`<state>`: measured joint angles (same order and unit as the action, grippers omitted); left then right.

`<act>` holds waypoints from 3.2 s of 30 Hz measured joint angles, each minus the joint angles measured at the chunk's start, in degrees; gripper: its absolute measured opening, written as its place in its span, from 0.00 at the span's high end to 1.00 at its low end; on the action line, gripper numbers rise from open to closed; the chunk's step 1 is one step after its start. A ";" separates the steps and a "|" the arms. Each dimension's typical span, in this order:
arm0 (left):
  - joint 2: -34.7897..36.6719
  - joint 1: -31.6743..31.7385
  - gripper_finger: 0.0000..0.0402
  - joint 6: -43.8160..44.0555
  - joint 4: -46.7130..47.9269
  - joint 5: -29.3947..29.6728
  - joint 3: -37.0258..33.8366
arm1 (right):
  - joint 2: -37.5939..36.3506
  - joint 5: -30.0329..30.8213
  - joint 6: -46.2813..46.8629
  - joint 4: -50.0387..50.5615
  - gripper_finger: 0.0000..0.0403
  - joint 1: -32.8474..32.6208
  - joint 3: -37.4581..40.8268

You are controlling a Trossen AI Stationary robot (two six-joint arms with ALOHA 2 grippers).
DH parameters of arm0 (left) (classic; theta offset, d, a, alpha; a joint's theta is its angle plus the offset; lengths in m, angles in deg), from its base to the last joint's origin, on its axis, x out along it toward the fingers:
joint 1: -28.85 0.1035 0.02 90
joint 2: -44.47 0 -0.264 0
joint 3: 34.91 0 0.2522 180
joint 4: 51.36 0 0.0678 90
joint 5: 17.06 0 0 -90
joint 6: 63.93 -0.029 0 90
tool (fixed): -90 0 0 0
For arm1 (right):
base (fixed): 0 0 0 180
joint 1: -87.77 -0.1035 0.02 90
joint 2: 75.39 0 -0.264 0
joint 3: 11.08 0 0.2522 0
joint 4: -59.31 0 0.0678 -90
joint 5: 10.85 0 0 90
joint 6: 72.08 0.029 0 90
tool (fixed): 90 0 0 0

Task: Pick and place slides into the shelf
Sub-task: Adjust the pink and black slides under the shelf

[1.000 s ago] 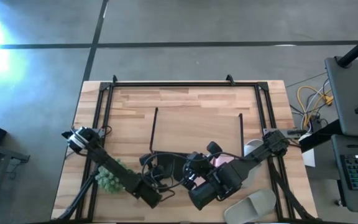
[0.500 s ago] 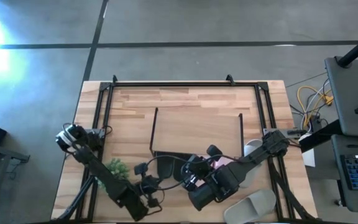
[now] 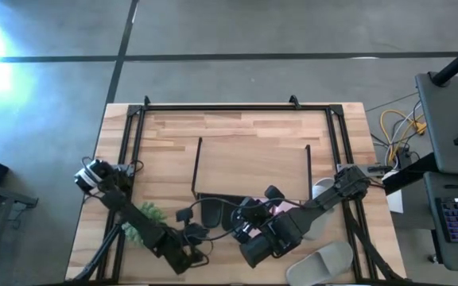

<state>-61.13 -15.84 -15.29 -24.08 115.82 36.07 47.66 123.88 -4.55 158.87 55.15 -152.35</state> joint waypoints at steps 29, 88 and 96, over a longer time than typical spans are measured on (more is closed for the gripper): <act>5.29 -3.42 1.00 -0.78 -0.08 -2.33 3.40 | 0.04 -28.47 13.59 -7.02 0.97 -3.63 11.00; 5.68 -5.18 1.00 0.69 2.01 -2.38 1.19 | 0.76 -21.64 13.56 -60.16 0.97 0.29 37.02; 5.68 -5.16 1.00 2.05 2.05 -2.22 1.19 | 0.81 -16.22 9.97 -58.47 0.97 1.22 37.78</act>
<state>-55.45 -21.00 -13.24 -22.03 113.61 37.26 48.47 107.66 5.42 100.40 56.36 -114.56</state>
